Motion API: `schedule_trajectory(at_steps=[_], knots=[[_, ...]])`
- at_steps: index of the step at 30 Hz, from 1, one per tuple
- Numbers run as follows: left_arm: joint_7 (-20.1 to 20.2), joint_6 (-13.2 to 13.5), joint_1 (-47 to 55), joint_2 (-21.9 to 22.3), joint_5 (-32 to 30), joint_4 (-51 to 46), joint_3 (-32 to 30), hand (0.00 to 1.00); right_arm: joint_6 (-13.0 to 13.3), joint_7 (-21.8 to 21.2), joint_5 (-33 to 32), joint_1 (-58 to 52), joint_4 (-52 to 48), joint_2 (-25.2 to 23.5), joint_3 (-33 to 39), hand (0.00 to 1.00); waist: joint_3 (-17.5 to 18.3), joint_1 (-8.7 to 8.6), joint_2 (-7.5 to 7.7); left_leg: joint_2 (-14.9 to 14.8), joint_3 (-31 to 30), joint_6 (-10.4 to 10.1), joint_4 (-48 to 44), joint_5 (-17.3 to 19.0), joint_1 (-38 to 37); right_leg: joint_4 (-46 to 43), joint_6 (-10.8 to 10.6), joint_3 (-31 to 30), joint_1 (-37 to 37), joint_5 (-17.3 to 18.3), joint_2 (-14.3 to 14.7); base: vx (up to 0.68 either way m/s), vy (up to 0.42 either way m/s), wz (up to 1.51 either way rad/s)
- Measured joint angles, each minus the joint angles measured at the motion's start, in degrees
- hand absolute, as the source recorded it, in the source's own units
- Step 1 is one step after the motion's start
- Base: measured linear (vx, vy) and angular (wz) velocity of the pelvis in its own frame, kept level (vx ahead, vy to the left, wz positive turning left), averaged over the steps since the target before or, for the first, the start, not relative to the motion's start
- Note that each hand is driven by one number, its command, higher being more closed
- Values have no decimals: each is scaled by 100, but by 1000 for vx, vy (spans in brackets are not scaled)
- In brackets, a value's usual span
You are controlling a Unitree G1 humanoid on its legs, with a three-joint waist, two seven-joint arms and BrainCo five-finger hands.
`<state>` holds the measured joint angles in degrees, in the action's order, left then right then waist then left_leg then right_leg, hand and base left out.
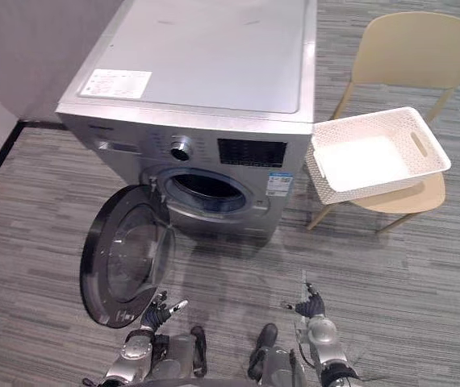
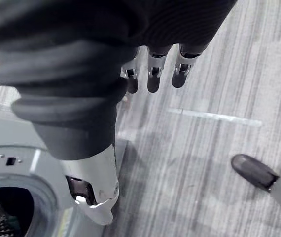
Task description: Pick up the laundry basket with both hands and put the clothes into the washing machine.
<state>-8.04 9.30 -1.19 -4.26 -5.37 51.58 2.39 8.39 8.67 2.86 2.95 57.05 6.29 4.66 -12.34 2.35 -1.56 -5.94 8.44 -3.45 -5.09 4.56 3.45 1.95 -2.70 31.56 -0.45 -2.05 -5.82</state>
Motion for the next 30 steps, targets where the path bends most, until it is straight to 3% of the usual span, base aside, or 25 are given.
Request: schedule_trajectory(at_steps=[5, 11, 13, 17, 24, 26, 30], knots=[[-96, 0, 217, -79, 0, -354, 90, 0, 7, -3, -1, -114, 3, -128, -2, 0, 189, 8, 20, 292, -84, 94, 131, -62, -275, 163, -182, 97, 332, -145, -180, -4, 131, 18], [-95, 157, 640, -137, 69, -2675, 360, 0, 11, -3, 0, -132, 11, -142, -1, 0, 256, 19, 24, 489, -339, 230, 319, -185, -369, 227, -209, 295, 481, -220, -269, -17, 63, 18], [-95, 268, 744, -185, 139, -3308, 192, 0, 12, -4, 0, -188, 9, -139, -1, 0, 257, 32, 24, 491, -350, 231, 331, -185, -407, 233, -209, 300, 518, -220, -266, -4, 18, 3], [-226, 392, 665, -392, 532, -3950, -722, 0, 7, -28, 4, -279, 8, -112, -4, 0, 315, 131, 43, 485, -386, 264, 462, -247, -442, 261, -207, 314, 510, -218, -233, 0, 0, 0], [-960, 432, 269, -1271, 572, -3679, -2276, 0, 3, -153, 34, -331, -15, -5, -19, 0, 427, 234, 255, 498, -428, 266, 510, -248, -372, 326, -207, 351, 460, -219, -215, 29, 9, 2], [-1086, 407, 38, -1514, 569, -3228, -2494, 0, 3, -169, 71, -326, -88, 13, -27, 0, 445, 323, 343, 496, -421, 269, 497, -251, -255, 321, -203, 333, 339, -222, -212, 32, 11, -4], [-1155, 207, -120, -1911, 520, -2241, -2586, 0, 4, -255, 78, -194, -190, 93, -127, 0, 401, 335, 528, 496, -411, 270, 428, -252, -51, 321, -163, 293, 163, -251, -215, 35, 20, -2]])
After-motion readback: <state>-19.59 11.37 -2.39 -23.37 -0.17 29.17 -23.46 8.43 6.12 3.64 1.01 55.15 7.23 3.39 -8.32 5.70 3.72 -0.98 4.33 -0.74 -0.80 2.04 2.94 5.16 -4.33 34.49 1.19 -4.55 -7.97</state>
